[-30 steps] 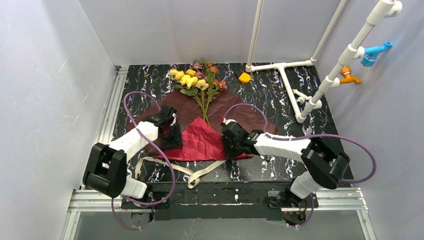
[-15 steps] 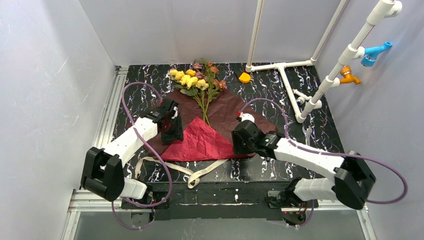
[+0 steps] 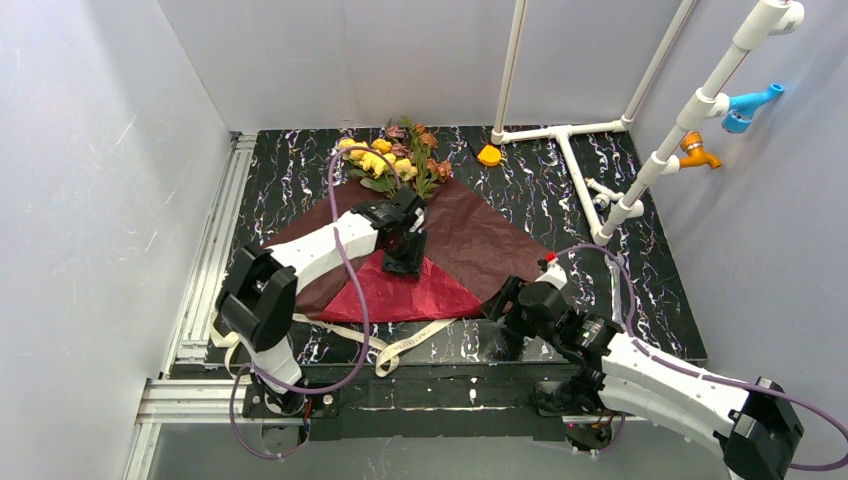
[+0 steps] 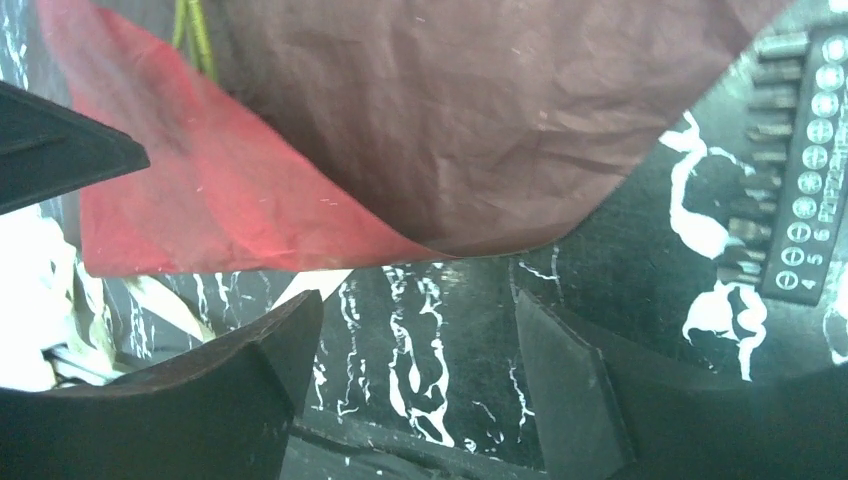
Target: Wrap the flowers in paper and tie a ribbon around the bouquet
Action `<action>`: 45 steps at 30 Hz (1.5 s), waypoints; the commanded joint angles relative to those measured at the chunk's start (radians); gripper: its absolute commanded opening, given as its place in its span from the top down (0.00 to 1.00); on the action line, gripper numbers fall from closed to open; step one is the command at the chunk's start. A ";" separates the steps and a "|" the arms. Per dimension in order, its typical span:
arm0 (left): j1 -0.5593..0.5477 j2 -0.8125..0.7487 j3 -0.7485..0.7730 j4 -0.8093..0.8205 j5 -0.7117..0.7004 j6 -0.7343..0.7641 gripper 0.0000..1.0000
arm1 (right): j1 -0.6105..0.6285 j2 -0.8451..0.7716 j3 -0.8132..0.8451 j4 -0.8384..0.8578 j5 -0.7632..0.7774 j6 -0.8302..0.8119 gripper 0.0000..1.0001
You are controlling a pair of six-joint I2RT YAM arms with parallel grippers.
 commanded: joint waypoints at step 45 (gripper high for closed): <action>-0.058 0.265 0.202 0.054 0.206 0.092 0.63 | -0.091 0.147 -0.260 0.423 0.055 0.206 0.87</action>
